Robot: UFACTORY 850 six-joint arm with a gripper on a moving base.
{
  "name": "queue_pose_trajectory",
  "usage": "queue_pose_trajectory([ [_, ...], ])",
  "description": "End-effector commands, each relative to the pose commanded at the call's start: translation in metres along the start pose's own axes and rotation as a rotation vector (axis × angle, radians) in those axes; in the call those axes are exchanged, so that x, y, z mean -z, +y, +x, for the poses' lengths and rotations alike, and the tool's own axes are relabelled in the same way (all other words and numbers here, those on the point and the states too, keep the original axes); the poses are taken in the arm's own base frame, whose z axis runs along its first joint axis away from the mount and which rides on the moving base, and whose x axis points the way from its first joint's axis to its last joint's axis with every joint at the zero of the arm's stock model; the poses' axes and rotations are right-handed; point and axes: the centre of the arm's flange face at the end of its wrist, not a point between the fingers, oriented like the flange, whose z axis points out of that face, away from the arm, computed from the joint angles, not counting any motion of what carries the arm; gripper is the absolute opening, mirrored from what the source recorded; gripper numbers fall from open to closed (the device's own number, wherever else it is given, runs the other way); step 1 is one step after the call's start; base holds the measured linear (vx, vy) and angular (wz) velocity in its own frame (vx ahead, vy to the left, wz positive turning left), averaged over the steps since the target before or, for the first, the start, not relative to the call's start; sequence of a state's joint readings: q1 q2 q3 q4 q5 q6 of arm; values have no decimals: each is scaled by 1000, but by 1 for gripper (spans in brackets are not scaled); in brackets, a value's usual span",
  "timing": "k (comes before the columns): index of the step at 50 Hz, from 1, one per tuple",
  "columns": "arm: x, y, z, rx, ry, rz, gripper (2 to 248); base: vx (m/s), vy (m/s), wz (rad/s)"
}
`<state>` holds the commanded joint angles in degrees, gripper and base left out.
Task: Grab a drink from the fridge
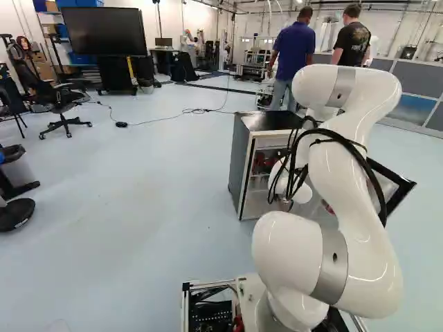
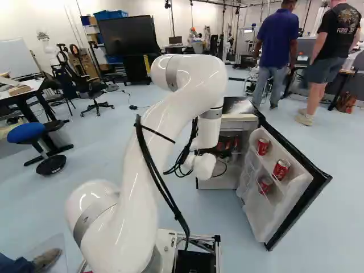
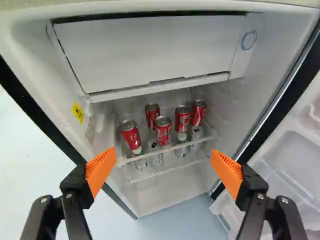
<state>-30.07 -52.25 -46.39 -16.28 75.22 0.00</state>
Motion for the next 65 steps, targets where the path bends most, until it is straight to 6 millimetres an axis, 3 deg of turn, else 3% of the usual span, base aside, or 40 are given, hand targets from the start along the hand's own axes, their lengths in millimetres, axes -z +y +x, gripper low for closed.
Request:
queue_pose_trajectory([
  [14,-16,-1,-15,2,-8,14,247,0,0,0],
  [65,-42,0,-65,-11,64,42,247,0,0,0],
])
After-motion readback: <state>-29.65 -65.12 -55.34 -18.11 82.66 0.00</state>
